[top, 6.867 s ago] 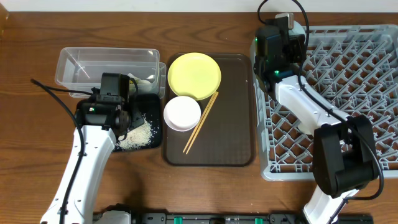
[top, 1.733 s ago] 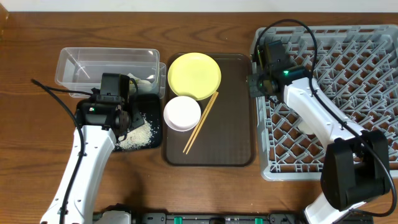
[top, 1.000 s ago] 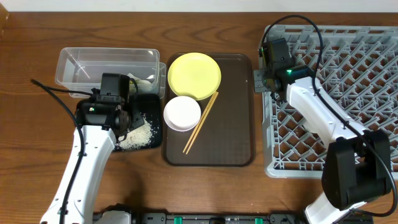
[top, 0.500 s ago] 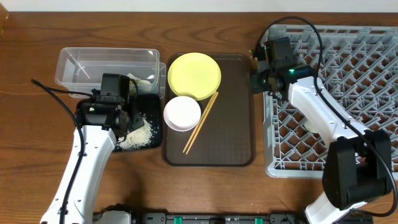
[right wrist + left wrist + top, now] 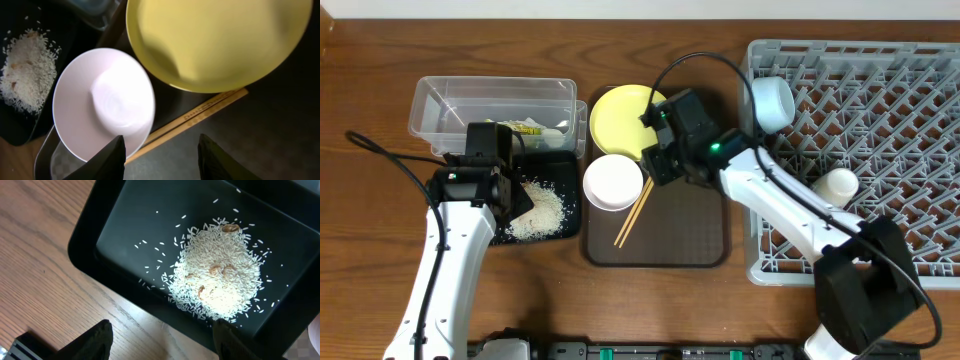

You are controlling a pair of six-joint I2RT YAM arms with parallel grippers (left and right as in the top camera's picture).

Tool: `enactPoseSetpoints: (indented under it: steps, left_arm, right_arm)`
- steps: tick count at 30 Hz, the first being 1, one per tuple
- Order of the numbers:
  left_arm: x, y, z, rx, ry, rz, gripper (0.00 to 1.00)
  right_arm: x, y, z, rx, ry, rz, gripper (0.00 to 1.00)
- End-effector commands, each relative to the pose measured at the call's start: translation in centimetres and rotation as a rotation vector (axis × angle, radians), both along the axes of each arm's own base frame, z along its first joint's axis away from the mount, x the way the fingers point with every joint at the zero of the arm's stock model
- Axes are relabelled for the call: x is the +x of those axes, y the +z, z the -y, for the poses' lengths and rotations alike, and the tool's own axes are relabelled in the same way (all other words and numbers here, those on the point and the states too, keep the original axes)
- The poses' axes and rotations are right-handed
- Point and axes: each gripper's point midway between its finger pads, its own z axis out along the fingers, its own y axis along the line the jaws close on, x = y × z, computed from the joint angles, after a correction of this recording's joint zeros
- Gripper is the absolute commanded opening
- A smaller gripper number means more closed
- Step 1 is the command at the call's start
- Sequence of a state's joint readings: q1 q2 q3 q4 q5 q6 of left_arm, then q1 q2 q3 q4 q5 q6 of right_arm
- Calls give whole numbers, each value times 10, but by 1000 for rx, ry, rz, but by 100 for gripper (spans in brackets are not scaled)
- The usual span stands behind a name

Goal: Sort waste into correct bins and load items into the dishwasher rack
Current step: 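Reach the right gripper to the white bowl and grasp its rim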

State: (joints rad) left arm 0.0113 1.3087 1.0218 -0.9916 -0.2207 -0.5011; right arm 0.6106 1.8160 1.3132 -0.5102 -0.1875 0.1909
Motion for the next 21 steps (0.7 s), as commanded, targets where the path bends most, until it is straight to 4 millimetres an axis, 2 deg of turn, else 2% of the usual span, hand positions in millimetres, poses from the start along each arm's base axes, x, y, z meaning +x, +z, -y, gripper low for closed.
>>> enactPoseSetpoints:
  steps: [1,7,11,16,21]
  left_arm:
    - [0,5,-5,21,16,12,67]
    - [0,5,-5,20,19,13,67]
    - [0,5,-5,21,19,14,67]
    - [1,5,-2,5,15,15,67]
    - [3,4,2,-20,9,24,67]
  right_arm:
    - [-2,-24,-2,-62,-82,-32,45]
    - [-7,-58,-16,-88,-99,-71,43]
    - [-8,-73,-18,-95,-123,-94,27]
    - [3,-68,-14,-97,-164,-56,2]
    - [17,-48,1,-96,-215,-5,1]
